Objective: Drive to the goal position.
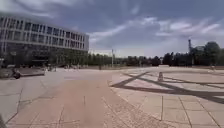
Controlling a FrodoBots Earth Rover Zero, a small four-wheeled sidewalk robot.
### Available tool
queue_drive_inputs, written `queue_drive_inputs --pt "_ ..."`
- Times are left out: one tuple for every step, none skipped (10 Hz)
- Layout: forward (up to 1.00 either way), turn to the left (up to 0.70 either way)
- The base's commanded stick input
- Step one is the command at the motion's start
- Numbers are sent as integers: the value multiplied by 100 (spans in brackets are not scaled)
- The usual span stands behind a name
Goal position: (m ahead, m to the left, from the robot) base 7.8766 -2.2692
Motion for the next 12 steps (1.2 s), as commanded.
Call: queue_drive_inputs --pt "58 15" --pt "58 15" --pt "58 15" --pt "58 15" --pt "58 15" --pt "58 15" --pt "58 15" --pt "58 15" --pt "58 12" --pt "58 7" --pt "58 3" --pt "58 0"
